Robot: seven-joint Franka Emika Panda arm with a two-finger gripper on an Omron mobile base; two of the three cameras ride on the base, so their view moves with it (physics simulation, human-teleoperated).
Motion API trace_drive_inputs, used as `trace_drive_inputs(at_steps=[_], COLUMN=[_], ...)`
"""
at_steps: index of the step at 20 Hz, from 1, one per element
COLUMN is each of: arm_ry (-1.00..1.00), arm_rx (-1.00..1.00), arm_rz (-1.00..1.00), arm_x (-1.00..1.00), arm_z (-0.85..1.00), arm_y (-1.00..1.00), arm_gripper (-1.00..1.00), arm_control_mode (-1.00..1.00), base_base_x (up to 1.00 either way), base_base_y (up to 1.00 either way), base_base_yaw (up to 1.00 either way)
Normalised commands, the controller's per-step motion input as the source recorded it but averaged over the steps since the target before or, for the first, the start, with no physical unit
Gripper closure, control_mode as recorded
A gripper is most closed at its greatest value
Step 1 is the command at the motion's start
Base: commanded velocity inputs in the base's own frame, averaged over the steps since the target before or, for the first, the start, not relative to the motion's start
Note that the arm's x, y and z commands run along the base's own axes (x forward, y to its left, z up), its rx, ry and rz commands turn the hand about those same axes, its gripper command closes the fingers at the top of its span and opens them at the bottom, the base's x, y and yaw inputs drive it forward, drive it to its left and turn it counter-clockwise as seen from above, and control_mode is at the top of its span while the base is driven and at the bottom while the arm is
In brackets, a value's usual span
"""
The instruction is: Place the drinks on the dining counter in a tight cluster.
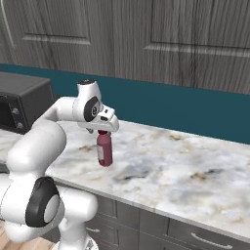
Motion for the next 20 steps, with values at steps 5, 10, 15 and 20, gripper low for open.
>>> trace_drive_inputs(at_steps=[5,10,15,20], arm_ry=[0.0,0.0,0.0,0.0], arm_rx=[0.0,0.0,0.0,0.0], arm_rz=[0.0,0.0,0.0,0.0], arm_x=[0.18,0.17,0.15,0.11], arm_z=[-0.12,-0.12,-0.08,-0.04], arm_y=[0.0,0.0,0.0,-0.01], arm_gripper=[-1.0,-1.0,-1.0,-1.0], arm_control_mode=[-1.0,-1.0,-1.0,-1.0], base_base_x=[0.0,0.0,0.0,0.0], base_base_y=[0.0,0.0,0.0,0.0], base_base_yaw=[0.0,0.0,0.0,0.0])
